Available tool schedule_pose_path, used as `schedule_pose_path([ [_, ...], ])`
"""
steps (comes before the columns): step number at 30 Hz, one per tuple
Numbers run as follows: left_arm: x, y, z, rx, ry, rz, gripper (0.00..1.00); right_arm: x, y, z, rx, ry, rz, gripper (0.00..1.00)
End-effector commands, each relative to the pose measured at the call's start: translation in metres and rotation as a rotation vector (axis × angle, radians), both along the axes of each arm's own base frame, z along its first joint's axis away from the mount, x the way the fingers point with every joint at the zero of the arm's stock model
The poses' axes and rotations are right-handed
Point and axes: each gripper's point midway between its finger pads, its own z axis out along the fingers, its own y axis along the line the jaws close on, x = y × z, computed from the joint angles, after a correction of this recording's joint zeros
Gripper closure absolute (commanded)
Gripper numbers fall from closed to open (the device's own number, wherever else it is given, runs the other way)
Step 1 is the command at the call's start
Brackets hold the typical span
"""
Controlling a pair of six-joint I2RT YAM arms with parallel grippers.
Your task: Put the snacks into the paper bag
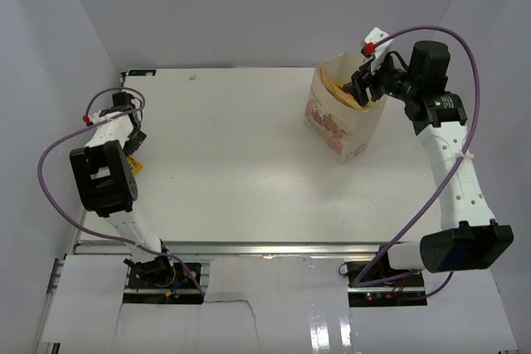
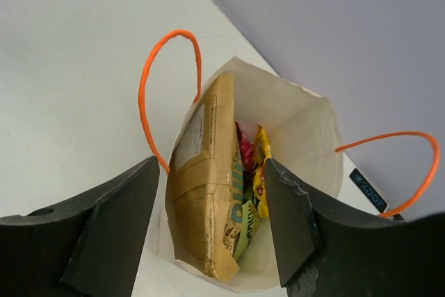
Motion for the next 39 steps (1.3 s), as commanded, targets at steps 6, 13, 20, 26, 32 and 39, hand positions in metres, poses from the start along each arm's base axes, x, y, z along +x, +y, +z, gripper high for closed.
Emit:
schedule_pose_path([
  [6, 0.015, 0.034, -0.045, -0.091, 0.069, -0.046, 0.10, -0.010, 0.003, -0.027, 0.012, 0.112, 0.030, 0.31],
  [13, 0.018, 0.009, -0.061, -0.217, 0.028, -0.123, 0.35, -0.011, 0.003, -0.025, 0.033, 0.120, 0.036, 0.31],
  [20, 0.018, -0.039, -0.062, -0.417, -0.083, -0.256, 0.54, -0.015, 0.005, -0.014, 0.057, 0.108, 0.056, 0.31],
  [26, 0.044, -0.155, -0.005, -0.686, -0.429, -0.798, 0.62, -0.043, 0.024, 0.000, 0.107, 0.095, 0.202, 0.31],
  [32, 0.023, -0.326, 0.074, -0.899, -0.657, -1.392, 0.63, -0.072, 0.059, -0.025, 0.202, 0.278, 0.356, 0.33],
  [39, -0.011, -0.454, 0.140, -0.937, -0.782, -1.813, 0.63, -0.088, 0.112, -0.071, 0.277, 0.540, 0.286, 0.27],
])
